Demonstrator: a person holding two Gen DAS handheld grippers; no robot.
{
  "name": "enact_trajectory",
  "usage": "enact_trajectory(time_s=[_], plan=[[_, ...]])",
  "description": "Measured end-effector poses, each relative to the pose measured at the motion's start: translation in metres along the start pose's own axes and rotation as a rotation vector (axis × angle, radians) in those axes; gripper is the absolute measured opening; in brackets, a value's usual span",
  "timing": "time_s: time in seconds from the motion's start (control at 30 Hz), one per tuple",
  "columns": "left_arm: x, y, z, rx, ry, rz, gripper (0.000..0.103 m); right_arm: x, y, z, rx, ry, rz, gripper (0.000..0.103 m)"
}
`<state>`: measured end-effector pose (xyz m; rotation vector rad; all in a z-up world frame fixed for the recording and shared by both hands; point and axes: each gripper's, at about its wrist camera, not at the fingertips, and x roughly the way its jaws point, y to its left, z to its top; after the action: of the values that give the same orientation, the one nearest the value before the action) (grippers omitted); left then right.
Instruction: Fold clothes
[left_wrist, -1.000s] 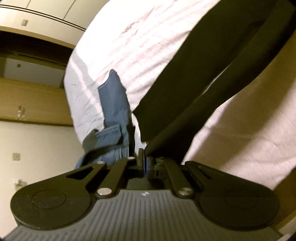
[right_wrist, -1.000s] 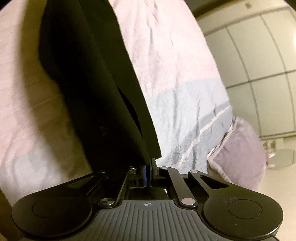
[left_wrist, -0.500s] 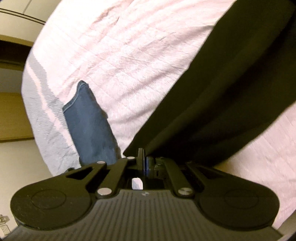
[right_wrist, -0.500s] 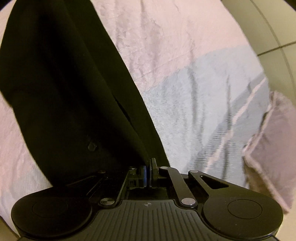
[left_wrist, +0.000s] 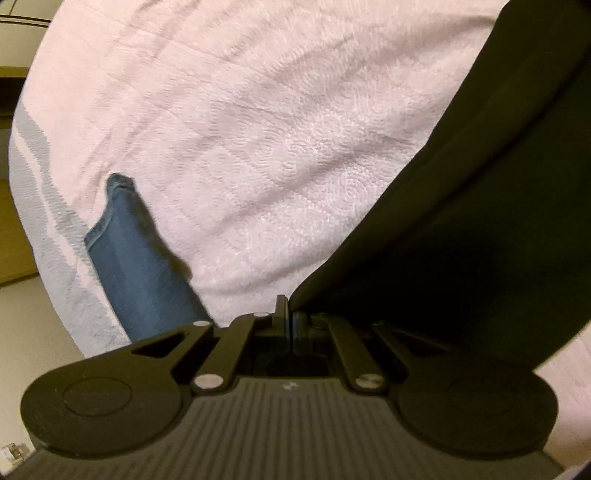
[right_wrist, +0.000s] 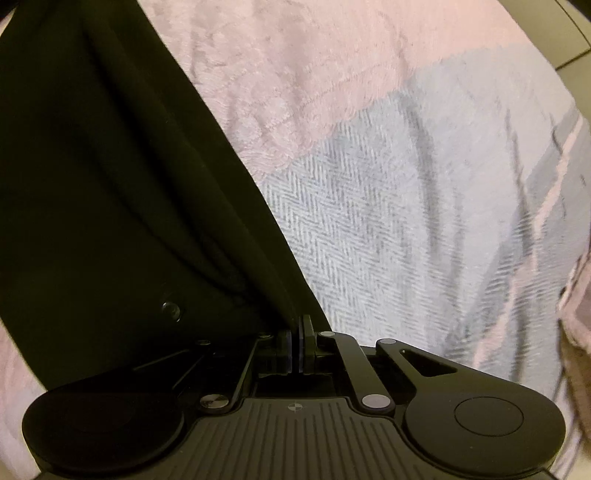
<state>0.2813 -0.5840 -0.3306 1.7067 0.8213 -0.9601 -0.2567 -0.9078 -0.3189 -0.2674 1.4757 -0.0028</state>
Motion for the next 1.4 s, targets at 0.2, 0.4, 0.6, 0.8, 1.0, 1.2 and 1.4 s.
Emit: enact_trajectory(time_s=[0.2, 0.4, 0.6, 0.8, 1.0, 1.2, 1.4], plan=[[0.022, -0.008, 0.012, -0.005, 0.028, 0.029, 0.007, 0.011, -0.004, -0.004, 0.036, -0.035, -0.014, 0.009], [-0.001, 0.0, 0.011, -0.006, 0.027, 0.065, 0.016, -0.03, -0.022, -0.031, 0.312, -0.143, -0.207, 0.044], [-0.064, -0.002, 0.023, -0.049, -0.121, 0.065, 0.02, -0.064, -0.004, -0.075, 0.628, -0.225, -0.15, 0.045], [-0.098, -0.057, 0.054, 0.029, -0.226, 0.019, 0.022, -0.043, 0.026, -0.108, 0.738, -0.174, -0.033, 0.045], [-0.109, -0.094, 0.043, 0.013, -0.234, -0.007, 0.026, -0.065, 0.04, -0.094, 0.632, -0.212, -0.091, 0.045], [-0.12, -0.118, 0.004, -0.011, -0.233, -0.008, 0.028, -0.072, 0.067, -0.043, 0.469, -0.319, -0.034, 0.045], [-0.118, -0.135, -0.044, -0.026, -0.225, 0.005, 0.03, -0.063, 0.111, 0.02, 0.353, -0.366, 0.059, 0.045]])
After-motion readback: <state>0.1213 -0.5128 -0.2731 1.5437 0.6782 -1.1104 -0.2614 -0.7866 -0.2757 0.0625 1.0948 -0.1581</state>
